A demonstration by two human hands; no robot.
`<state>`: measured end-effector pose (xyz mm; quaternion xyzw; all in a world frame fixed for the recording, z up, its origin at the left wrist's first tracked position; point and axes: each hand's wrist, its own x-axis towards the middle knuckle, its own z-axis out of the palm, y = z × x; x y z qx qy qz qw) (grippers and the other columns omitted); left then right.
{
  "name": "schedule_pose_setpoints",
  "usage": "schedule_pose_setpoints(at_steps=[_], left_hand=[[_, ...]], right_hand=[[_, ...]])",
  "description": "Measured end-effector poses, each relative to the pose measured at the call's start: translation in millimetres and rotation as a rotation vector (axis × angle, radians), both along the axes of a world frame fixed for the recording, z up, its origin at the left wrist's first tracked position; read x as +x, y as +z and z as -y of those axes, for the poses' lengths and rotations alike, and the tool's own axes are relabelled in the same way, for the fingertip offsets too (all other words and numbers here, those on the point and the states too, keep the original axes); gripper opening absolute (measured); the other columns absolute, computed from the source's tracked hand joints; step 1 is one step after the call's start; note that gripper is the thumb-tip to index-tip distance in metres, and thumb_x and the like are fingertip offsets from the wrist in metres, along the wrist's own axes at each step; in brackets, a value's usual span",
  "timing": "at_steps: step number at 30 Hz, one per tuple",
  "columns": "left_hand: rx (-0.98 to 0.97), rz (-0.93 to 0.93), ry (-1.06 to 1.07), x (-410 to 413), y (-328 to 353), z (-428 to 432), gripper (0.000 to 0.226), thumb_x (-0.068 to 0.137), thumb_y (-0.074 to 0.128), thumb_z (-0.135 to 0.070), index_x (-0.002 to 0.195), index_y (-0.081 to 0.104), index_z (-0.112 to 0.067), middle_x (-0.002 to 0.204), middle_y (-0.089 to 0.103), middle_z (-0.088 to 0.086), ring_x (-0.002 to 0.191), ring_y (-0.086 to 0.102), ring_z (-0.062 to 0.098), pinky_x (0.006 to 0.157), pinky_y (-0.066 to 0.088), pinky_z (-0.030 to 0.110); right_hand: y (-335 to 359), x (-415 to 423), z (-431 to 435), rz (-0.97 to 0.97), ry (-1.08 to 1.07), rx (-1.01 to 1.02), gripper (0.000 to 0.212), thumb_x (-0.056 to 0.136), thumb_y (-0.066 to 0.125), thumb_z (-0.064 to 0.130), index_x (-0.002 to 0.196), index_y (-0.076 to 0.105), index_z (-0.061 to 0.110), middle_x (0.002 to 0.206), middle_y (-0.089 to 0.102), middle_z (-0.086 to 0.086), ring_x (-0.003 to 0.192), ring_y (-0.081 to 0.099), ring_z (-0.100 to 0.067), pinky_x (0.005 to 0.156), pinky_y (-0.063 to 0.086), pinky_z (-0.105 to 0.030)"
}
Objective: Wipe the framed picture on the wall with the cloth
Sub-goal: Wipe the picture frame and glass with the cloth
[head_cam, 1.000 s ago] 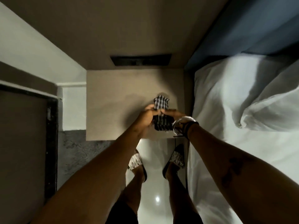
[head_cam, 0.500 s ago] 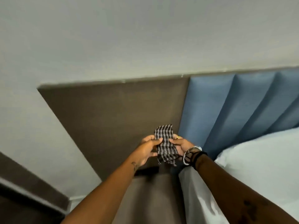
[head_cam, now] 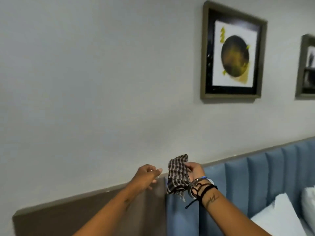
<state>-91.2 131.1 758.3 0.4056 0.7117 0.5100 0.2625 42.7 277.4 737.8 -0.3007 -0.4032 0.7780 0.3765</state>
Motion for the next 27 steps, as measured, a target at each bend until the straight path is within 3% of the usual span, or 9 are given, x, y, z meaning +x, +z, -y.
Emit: schedule_pose_setpoints(at_steps=[3, 5, 8, 11, 13, 15, 18, 20, 27], left_hand=[[0.074, -0.129, 0.005, -8.0, 46.4, -13.9, 0.045, 0.087, 0.066, -0.042, 0.123, 0.055, -0.017, 0.117, 0.062, 0.0, 0.094, 0.065, 0.015, 0.076, 0.05, 0.029], [0.097, -0.3, 0.024, -13.6, 74.1, -26.1, 0.05, 0.084, 0.067, -0.045, 0.126, 0.053, -0.022, 0.124, 0.058, 0.0, 0.106, 0.061, 0.017, 0.087, 0.048, 0.028], [0.129, -0.579, 0.046, -17.8, 115.6, -49.8, 0.058, 0.083, 0.069, -0.044, 0.133, 0.048, -0.022, 0.133, 0.051, 0.002, 0.1, 0.058, 0.013, 0.089, 0.044, 0.025], [0.123, -0.753, 0.015, -15.2, 157.5, -79.3, 0.067, 0.083, 0.066, -0.047, 0.14, 0.04, -0.024, 0.14, 0.044, 0.0, 0.108, 0.054, 0.013, 0.098, 0.045, 0.03], [0.096, -0.952, 0.027, -10.3, 186.3, -99.0, 0.069, 0.086, 0.062, -0.047, 0.144, 0.034, -0.024, 0.147, 0.038, -0.002, 0.127, 0.048, 0.019, 0.106, 0.041, 0.034], [0.123, -1.1, 0.052, -1.7, 216.0, -122.6, 0.069, 0.088, 0.058, -0.046, 0.147, 0.03, -0.023, 0.151, 0.034, -0.002, 0.135, 0.041, 0.022, 0.11, 0.036, 0.036], [0.225, -1.194, 0.073, 14.6, 265.0, -164.4, 0.065, 0.093, 0.052, -0.04, 0.149, 0.027, -0.02, 0.155, 0.031, 0.001, 0.14, 0.035, 0.024, 0.114, 0.029, 0.038], [0.284, -1.308, 0.11, 24.7, 300.2, -195.5, 0.062, 0.095, 0.047, -0.036, 0.151, 0.024, -0.02, 0.159, 0.028, 0.002, 0.143, 0.031, 0.024, 0.117, 0.025, 0.04], [0.203, -1.818, 0.265, 56.8, 401.0, -274.1, 0.071, 0.095, 0.043, -0.028, 0.155, 0.008, -0.014, 0.166, 0.004, 0.007, 0.153, 0.002, 0.023, 0.123, 0.002, 0.046]], right_hand=[[57.8, 22.5, -3.4, -0.219, -0.12, -0.01, 0.026, 0.092, 0.052, 0.026, 0.084, 0.063, 0.004, 0.078, 0.068, -0.014, 0.076, 0.06, -0.031, 0.07, 0.048, -0.037], [90.8, 32.6, -12.7, -0.342, -0.194, -0.005, 0.031, 0.093, 0.05, 0.031, 0.081, 0.061, 0.005, 0.082, 0.064, -0.014, 0.077, 0.059, -0.031, 0.07, 0.048, -0.039], [133.7, 39.4, -40.8, -0.447, -0.283, 0.086, 0.032, 0.093, 0.052, 0.036, 0.086, 0.059, 0.006, 0.087, 0.061, -0.013, 0.079, 0.06, -0.031, 0.072, 0.049, -0.041], [175.6, 43.2, -79.7, -0.436, -0.352, 0.182, 0.046, 0.087, 0.057, 0.046, 0.113, 0.058, 0.007, 0.106, 0.06, -0.013, 0.097, 0.059, -0.029, 0.086, 0.049, -0.044], [201.8, 39.8, -106.6, -0.426, -0.407, 0.269, 0.085, 0.073, 0.061, 0.057, 0.144, 0.039, 0.017, 0.139, 0.05, -0.01, 0.126, 0.049, -0.029, 0.107, 0.039, -0.05], [228.8, 35.4, -133.9, -0.423, -0.496, 0.416, 0.096, 0.073, 0.059, 0.058, 0.154, 0.017, 0.028, 0.158, 0.029, -0.002, 0.143, 0.032, -0.023, 0.118, 0.027, -0.048], [268.4, 28.4, -165.9, -0.347, -0.634, 0.61, 0.077, 0.091, 0.05, 0.047, 0.154, 0.017, 0.019, 0.154, 0.029, -0.005, 0.137, 0.034, -0.019, 0.112, 0.029, -0.036], [289.5, 22.4, -189.0, -0.284, -0.685, 0.727, 0.074, 0.088, 0.048, 0.049, 0.152, 0.024, 0.019, 0.155, 0.029, -0.012, 0.135, 0.038, -0.027, 0.112, 0.032, -0.04], [358.2, -24.1, -229.3, 0.226, -0.765, 1.236, 0.076, 0.096, 0.047, 0.036, 0.156, 0.004, 0.017, 0.164, -0.002, -0.015, 0.15, 0.005, -0.037, 0.122, 0.011, -0.049]])
